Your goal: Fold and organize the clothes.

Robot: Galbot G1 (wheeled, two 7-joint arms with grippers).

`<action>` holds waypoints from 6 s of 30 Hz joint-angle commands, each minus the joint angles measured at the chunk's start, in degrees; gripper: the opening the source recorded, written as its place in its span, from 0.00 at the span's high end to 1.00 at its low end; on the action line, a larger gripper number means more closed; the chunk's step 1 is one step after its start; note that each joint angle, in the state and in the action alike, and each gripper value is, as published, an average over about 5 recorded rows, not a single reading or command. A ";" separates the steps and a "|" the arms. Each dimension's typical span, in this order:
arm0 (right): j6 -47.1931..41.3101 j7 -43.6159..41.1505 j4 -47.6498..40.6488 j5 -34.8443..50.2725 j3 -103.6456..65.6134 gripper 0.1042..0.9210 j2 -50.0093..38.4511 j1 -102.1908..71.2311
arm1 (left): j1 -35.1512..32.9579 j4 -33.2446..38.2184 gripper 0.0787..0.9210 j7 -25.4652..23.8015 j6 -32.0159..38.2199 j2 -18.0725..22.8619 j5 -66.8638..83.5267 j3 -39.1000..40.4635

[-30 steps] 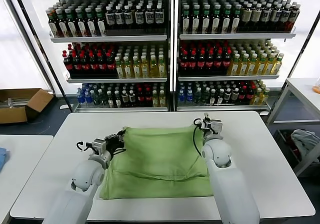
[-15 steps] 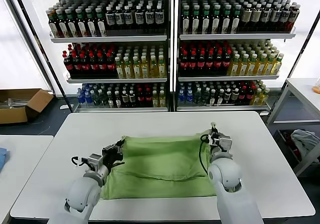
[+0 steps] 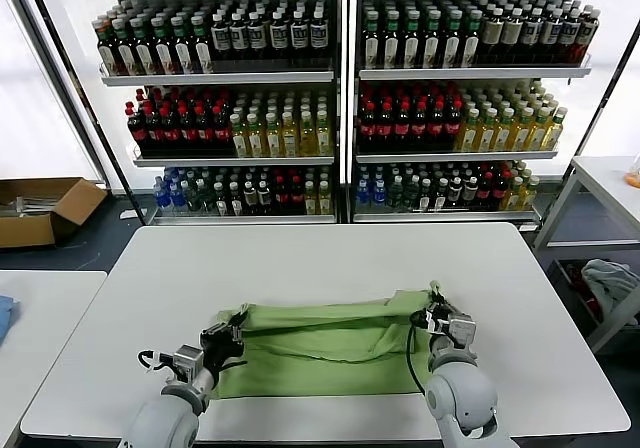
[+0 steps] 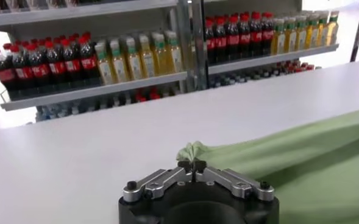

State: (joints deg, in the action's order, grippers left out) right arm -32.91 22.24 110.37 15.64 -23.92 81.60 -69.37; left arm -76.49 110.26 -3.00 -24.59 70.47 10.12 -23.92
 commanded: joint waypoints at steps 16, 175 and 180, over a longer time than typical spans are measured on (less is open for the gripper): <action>0.97 0.03 2.54 -2.24 0.00 0.99 0.42 -8.39 | -5.35 1.99 0.99 -1.03 0.57 1.35 -4.94 -1.23; 6.80 1.63 13.95 -10.47 -2.41 0.12 -0.36 -19.29 | -1.53 3.86 0.72 2.84 -6.23 8.69 0.73 6.06; 6.99 1.67 13.56 -10.51 -2.10 0.12 -0.32 -19.20 | -2.83 4.42 0.55 3.30 -6.33 9.10 6.47 6.99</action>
State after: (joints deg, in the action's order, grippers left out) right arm -26.03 23.87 124.10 5.16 -26.12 81.24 -88.57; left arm -78.69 115.77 0.25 -30.94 79.00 11.64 -18.12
